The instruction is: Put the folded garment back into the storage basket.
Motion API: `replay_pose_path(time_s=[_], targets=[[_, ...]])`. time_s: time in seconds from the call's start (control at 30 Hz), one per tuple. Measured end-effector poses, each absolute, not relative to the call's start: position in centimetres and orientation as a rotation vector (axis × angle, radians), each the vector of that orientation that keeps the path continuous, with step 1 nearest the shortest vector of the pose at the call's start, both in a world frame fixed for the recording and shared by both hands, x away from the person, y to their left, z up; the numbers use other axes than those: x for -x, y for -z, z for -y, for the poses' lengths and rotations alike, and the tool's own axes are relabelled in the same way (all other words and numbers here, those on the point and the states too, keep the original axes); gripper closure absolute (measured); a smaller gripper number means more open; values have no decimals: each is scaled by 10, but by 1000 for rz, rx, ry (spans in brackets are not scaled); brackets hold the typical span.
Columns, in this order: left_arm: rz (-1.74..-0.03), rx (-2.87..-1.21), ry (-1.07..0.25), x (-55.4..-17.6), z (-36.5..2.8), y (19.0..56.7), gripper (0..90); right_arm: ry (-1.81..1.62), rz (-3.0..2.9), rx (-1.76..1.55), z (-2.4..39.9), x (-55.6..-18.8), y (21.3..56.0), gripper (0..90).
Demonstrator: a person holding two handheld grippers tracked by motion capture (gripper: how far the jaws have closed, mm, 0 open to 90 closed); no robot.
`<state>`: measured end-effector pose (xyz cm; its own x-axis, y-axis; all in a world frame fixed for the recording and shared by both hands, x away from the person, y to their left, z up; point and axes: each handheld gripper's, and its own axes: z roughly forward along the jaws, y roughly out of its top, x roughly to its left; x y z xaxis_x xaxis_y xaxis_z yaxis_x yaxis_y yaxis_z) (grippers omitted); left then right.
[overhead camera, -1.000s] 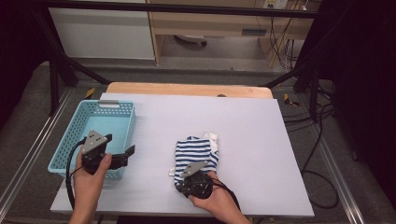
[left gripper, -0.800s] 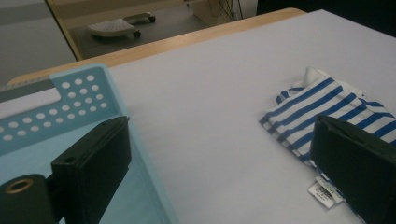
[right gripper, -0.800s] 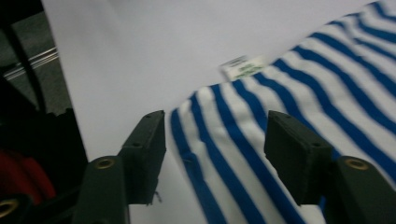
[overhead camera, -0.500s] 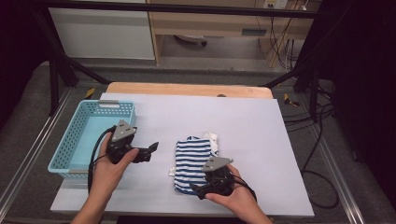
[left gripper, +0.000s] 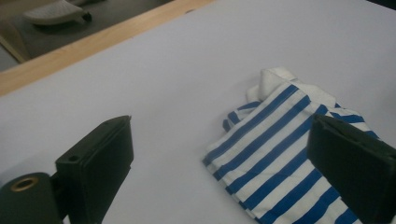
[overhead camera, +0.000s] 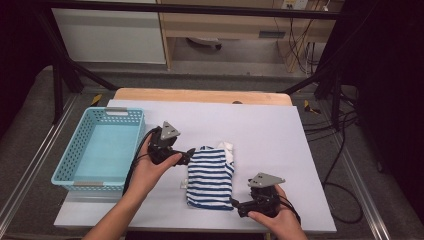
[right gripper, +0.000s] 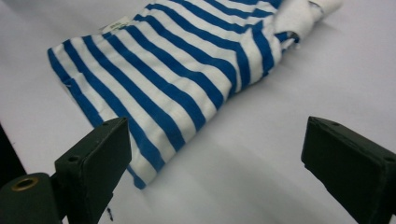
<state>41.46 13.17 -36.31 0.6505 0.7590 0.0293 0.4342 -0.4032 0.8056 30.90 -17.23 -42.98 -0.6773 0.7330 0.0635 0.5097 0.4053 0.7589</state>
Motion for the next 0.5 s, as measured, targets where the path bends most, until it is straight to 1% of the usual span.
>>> replay_pose_path(time_s=[0.2, 0.33, 0.5], targets=[[-966, -2075, -507, -429, -127, 375, 93, -1151, -2367, -1119, 177, -306, 437, 95], [-987, -2091, -552, -438, -127, 382, 106, -1137, -2372, -1125, 176, -307, 439, 110], [-1000, -2102, -568, -446, -124, 390, 124, -1128, -2373, -1132, 176, -306, 439, 132]])
